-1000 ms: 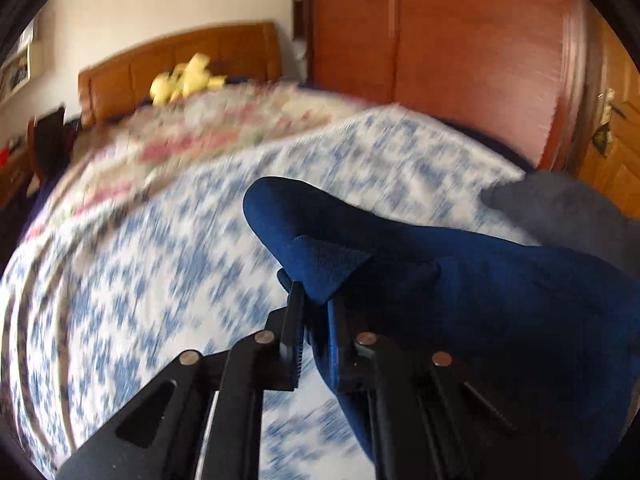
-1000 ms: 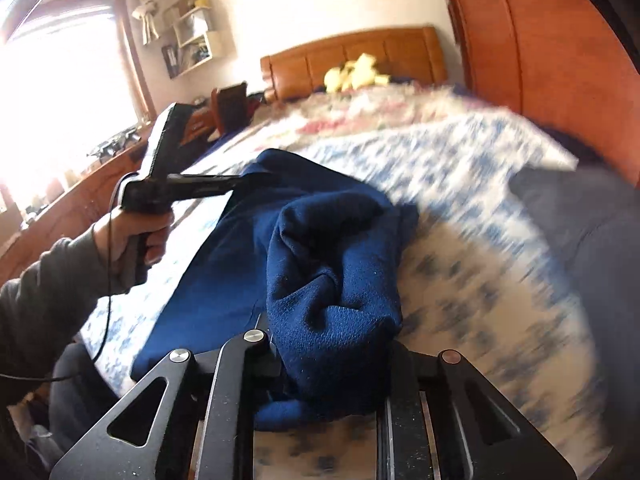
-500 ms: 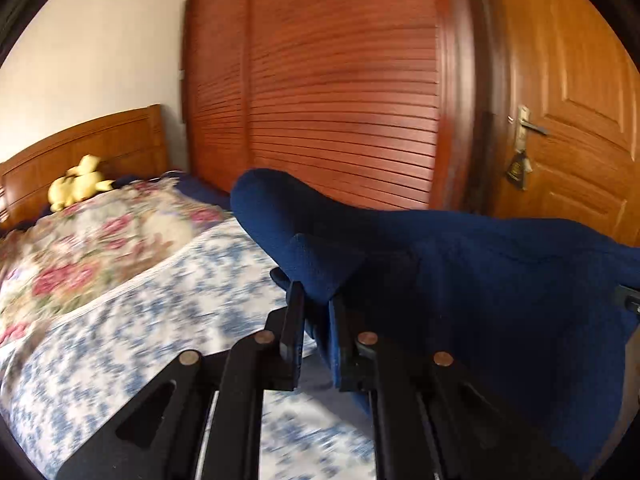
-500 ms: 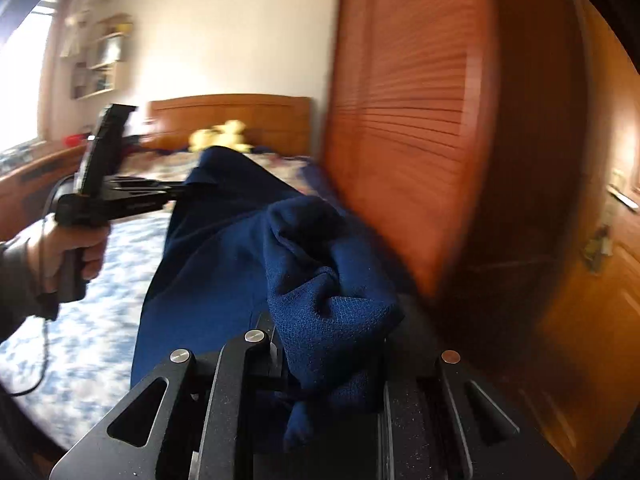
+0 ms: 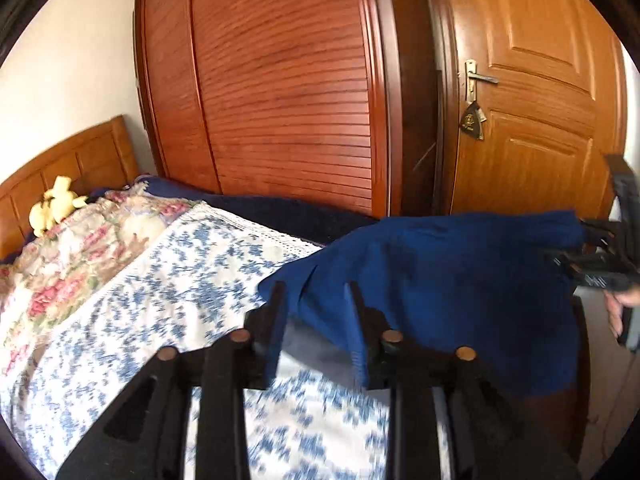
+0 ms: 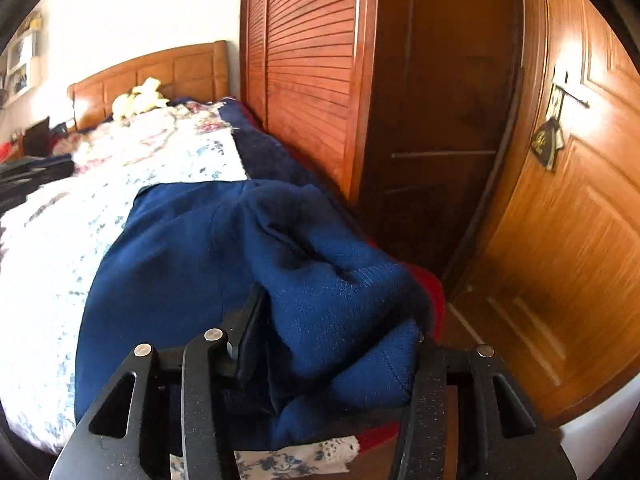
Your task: Fold large clothes
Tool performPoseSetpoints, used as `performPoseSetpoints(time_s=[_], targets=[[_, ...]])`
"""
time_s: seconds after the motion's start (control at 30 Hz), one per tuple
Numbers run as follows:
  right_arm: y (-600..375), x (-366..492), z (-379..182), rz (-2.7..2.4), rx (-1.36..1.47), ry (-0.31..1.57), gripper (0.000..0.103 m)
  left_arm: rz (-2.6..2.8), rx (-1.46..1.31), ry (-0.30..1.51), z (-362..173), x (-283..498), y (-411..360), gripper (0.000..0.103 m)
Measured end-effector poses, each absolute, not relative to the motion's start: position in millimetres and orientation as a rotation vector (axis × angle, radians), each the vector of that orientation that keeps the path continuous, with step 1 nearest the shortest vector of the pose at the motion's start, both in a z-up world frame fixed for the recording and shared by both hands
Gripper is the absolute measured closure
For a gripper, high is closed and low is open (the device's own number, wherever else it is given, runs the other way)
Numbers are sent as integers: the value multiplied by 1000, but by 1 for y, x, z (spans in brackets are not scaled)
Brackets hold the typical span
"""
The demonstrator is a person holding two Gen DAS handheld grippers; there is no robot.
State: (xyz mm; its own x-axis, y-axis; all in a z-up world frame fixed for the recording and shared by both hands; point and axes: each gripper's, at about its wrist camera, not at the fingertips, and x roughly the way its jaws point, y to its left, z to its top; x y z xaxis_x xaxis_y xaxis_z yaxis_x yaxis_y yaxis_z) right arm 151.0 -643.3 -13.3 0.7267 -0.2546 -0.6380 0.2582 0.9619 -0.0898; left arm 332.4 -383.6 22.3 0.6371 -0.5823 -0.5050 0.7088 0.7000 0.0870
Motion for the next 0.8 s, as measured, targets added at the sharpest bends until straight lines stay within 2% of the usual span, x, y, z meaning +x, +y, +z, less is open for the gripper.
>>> performPoseSetpoints(time_s=[0.07,0.2,0.23,0.27,0.3,0.33,0.57,0.8], targets=[[-648,151,-10,-275,38,743,51,-755,284,464,28,311,-365,65],[-663,159,-15,-285,80,825,43,-743,264,467,37,274,-325,60],[-665,157,-14,-301,86,828,38,-737,259,461,39,263,-315,59],[-669,153,-12,-339,104,827,26,-733,256,452,41,252,-304,56],[-675,149,-10,-347,137,824,22,-729,254,445,41,245,-297,53],[-680,144,-7,-346,169,823,21,-725,252,437,43,235,-287,49],[-655,120,31,-366,54,738,21,-626,198,403,53,176,-225,49],[-521,95,67,-179,-12,582,21,-445,141,415,43,129,-154,48]])
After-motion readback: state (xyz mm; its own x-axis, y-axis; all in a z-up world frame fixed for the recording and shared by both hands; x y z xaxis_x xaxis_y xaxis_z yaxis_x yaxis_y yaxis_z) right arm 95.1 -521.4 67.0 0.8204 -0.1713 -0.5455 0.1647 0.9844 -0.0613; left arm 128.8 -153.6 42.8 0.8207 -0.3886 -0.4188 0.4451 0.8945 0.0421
